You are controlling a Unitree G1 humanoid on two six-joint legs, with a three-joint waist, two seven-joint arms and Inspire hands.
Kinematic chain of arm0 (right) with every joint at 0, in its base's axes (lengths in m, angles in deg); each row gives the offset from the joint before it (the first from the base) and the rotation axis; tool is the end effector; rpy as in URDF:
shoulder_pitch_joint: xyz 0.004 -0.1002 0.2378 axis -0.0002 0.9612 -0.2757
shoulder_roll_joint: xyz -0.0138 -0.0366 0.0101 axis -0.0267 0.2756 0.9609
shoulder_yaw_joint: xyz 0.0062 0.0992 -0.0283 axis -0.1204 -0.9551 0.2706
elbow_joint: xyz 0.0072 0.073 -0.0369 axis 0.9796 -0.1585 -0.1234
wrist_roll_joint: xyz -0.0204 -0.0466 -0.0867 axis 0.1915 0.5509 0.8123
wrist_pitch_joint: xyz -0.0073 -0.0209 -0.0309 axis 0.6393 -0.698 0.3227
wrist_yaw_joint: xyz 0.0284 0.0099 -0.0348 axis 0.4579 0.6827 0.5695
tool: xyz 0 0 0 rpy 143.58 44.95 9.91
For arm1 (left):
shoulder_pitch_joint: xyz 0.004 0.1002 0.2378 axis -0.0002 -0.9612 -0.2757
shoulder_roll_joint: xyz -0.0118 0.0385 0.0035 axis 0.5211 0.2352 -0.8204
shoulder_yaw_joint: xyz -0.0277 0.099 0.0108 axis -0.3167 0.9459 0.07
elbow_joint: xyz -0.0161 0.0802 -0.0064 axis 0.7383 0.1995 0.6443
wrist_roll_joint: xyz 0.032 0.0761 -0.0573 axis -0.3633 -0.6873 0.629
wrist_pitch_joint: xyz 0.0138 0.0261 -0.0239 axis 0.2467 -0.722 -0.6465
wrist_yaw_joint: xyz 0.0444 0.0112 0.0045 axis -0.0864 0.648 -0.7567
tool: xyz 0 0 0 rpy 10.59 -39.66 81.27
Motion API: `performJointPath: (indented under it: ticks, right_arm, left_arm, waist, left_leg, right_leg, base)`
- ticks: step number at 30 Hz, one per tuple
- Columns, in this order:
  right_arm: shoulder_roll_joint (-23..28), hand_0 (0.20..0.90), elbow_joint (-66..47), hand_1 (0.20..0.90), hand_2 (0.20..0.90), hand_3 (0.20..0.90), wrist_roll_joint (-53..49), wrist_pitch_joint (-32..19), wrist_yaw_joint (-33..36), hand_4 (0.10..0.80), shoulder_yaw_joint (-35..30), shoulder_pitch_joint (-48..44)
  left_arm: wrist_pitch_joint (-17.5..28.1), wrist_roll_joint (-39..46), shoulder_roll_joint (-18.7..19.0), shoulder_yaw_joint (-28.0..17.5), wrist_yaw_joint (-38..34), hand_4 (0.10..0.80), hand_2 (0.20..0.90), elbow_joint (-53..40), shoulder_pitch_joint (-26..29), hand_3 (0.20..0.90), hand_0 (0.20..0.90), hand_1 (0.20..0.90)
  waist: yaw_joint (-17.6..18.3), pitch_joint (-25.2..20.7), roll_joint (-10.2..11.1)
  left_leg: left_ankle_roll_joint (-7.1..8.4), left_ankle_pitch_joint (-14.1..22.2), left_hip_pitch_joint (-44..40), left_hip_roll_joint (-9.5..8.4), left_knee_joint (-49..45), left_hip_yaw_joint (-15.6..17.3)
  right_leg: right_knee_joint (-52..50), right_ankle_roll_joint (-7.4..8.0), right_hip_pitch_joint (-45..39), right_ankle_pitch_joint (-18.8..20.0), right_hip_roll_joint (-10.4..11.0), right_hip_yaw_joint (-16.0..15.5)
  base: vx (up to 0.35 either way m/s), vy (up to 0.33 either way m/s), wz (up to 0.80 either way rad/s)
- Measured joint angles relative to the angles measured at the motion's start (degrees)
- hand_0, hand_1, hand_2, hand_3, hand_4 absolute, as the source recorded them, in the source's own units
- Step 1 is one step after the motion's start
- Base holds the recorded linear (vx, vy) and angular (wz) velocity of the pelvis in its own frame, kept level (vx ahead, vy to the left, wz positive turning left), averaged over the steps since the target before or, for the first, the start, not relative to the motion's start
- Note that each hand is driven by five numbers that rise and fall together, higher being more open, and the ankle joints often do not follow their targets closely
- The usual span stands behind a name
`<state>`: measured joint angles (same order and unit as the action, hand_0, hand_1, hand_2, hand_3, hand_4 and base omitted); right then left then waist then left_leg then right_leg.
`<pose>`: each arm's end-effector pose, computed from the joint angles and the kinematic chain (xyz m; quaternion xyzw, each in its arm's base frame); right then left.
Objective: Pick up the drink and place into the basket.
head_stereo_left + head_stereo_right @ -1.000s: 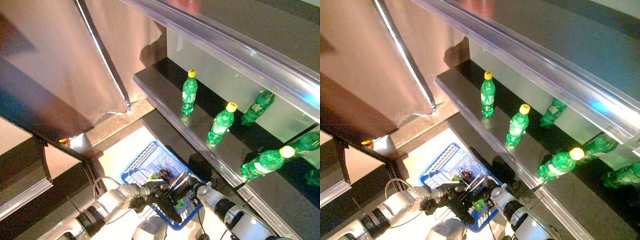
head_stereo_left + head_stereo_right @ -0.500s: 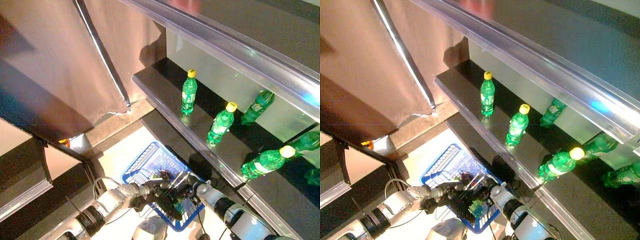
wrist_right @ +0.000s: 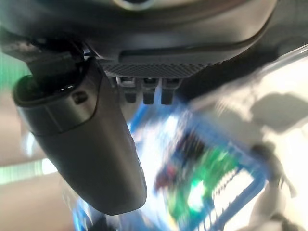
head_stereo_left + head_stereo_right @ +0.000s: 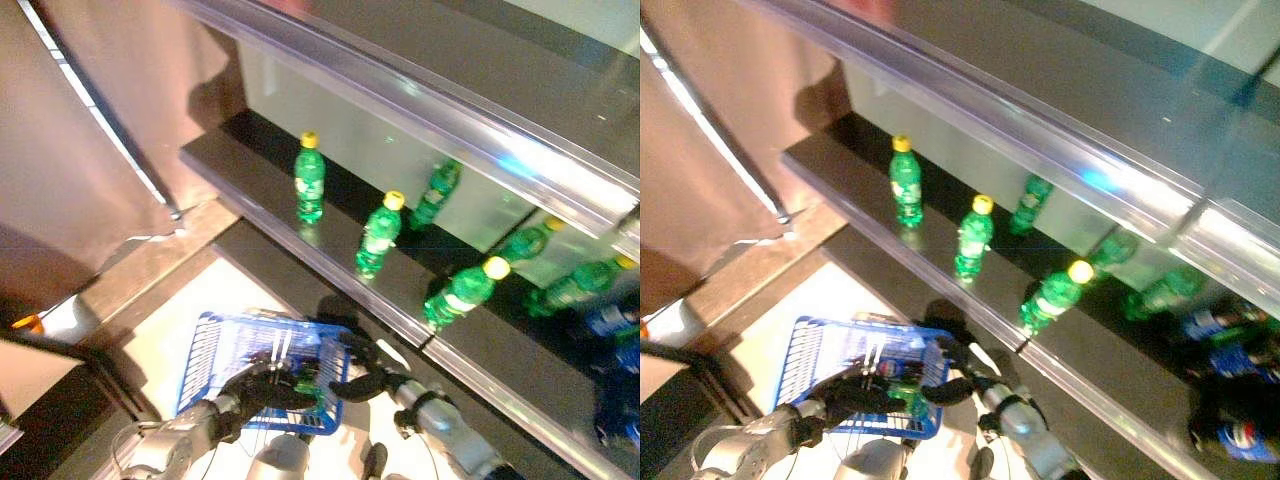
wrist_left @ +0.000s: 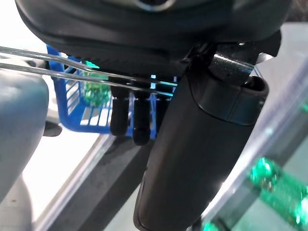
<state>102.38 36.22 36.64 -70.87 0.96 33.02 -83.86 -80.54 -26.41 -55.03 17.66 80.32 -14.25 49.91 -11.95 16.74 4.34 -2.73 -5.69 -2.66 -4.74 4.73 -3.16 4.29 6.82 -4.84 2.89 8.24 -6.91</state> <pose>0.1587 -0.1749 -0.0287 -0.1086 0.2101 0.1983 0.9512 0.1418 0.2348 -0.0269 -0.1336 0.3708 -0.0885 0.9148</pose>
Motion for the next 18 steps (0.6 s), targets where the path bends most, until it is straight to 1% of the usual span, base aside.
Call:
performJointPath:
  ticks: [2, 3, 4, 6, 8, 10, 11, 12, 13, 18]
  right_arm:
    - [1.4, 0.9, 0.0, 0.9, 0.9, 0.9, -0.7, -2.1, -3.2, 0.8, -4.5, 2.4]
    - [2.3, 0.9, 0.0, 0.9, 0.9, 0.9, -1.8, -2.6, -4.4, 0.8, -6.1, 3.7]
    - [2.5, 0.9, 0.2, 0.9, 0.9, 0.9, -2.8, -2.6, -5.3, 0.8, -7.0, 4.5]
    - [1.4, 0.9, 1.8, 0.9, 0.9, 0.9, -5.0, -2.6, -6.0, 0.8, -8.5, 5.2]
    - [-0.9, 0.9, 5.4, 0.9, 0.9, 0.9, -7.9, -2.5, -6.1, 0.8, -9.2, 5.1]
    - [-3.6, 0.9, 9.8, 0.9, 0.9, 0.9, -10.2, -2.4, -6.4, 0.8, -10.6, 4.7]
    - [-5.8, 0.9, 14.8, 0.9, 0.9, 0.9, -11.7, -2.4, -6.4, 0.8, -12.2, 3.5]
    - [-6.7, 0.9, 18.7, 0.9, 0.9, 0.9, -13.6, -2.1, -6.3, 0.8, -13.0, 2.7]
    - [-6.8, 0.9, 21.5, 0.9, 0.9, 0.9, -15.0, -1.8, -6.1, 0.8, -13.3, 2.2]
    - [-7.4, 0.9, 35.3, 0.9, 0.9, 0.9, -19.9, -1.8, -4.8, 0.8, -17.7, -0.7]
  left_arm:
    - [2.5, 2.1, -1.8, -2.3, -0.8, 0.1, 0.3, 4.9, -0.9, 0.2, 0.3, 0.3]
    - [3.6, 3.2, -2.8, -3.7, -1.9, 0.1, 0.3, 7.5, -1.1, 0.2, 0.3, 0.3]
    - [4.5, 3.5, -4.1, -5.4, -2.4, 0.1, 0.3, 9.4, -1.3, 0.2, 0.3, 0.3]
    - [6.4, 4.8, -5.6, -6.9, -3.1, 0.1, 0.3, 12.5, -1.5, 0.2, 0.3, 0.3]
    - [8.0, 5.6, -6.9, -8.6, -3.5, 0.1, 0.3, 15.3, -1.5, 0.2, 0.3, 0.3]
    - [9.3, 6.9, -7.5, -9.4, -3.6, 0.1, 0.3, 17.4, -1.6, 0.2, 0.3, 0.3]
    - [10.5, 7.5, -8.2, -10.1, -3.6, 0.1, 0.3, 19.7, -1.4, 0.2, 0.3, 0.3]
    - [11.1, 7.9, -8.9, -10.5, -3.6, 0.1, 0.3, 21.8, -0.9, 0.2, 0.3, 0.3]
    - [11.7, 8.4, -9.2, -10.6, -3.6, 0.1, 0.3, 23.4, -0.6, 0.2, 0.3, 0.3]
    - [14.3, 11.7, -10.8, -10.8, -3.6, 0.1, 0.3, 29.9, 0.4, 0.2, 0.3, 0.3]
  waist:
    - [2.9, 0.0, 0.1]
    - [4.5, -0.2, 0.3]
    - [5.4, -0.3, 0.4]
    - [6.5, -0.3, 0.5]
    - [8.1, -0.4, 0.6]
    - [8.3, -0.6, 0.5]
    - [9.2, -0.7, 0.3]
    - [9.4, -1.2, -0.1]
    - [9.4, -1.7, -0.4]
    - [12.1, -3.3, -2.2]
  left_leg:
    - [-0.11, 0.1, -0.3, 0.19, 0.0, 1.5]
    - [-0.03, 0.2, -0.3, 0.45, 0.1, 2.4]
    - [0.06, 0.3, -0.3, 0.66, 0.1, 3.0]
    - [0.35, 0.5, -0.6, 1.17, 0.1, 4.4]
    - [0.62, 0.7, -1.1, 1.76, 0.1, 5.0]
    - [0.94, 0.9, -1.6, 2.25, 0.1, 5.8]
    - [1.14, 1.1, -2.2, 2.44, 0.1, 6.0]
    - [1.25, 1.2, -2.4, 2.56, 0.2, 6.4]
    - [1.28, 1.3, -2.4, 2.64, 0.3, 7.1]
    - [1.42, 1.8, -4.2, 2.95, 0.5, 8.0]
  right_leg:
    - [0.0, 0.12, 0.3, 0.3, -0.1, 1.5]
    - [0.2, -0.03, 0.7, 0.7, -0.3, 2.7]
    - [0.6, -0.27, 0.9, 1.1, -0.6, 3.3]
    - [0.8, -0.7, 1.3, 1.5, -1.1, 4.6]
    - [0.8, -0.81, 1.0, 1.5, -1.7, 5.2]
    - [0.9, -1.28, 1.0, 1.9, -2.2, 6.1]
    - [0.9, -1.57, 0.5, 1.9, -2.4, 6.3]
    - [0.9, -1.55, 0.5, 1.8, -2.5, 6.7]
    - [0.9, -1.58, 0.7, 1.7, -2.6, 7.3]
    - [0.9, -1.81, -0.4, 1.6, -2.9, 8.1]
  base:
    - [-0.029, -0.067, -0.42]
    - [-0.025, -0.085, -0.47]
    - [-0.023, -0.091, -0.41]
    - [-0.013, -0.086, -0.34]
    - [0.003, -0.078, -0.23]
    - [0.008, -0.055, -0.22]
    - [0.011, -0.055, -0.16]
    - [0.021, -0.054, -0.21]
    - [0.024, -0.022, -0.23]
    - [0.067, -0.028, -0.1]
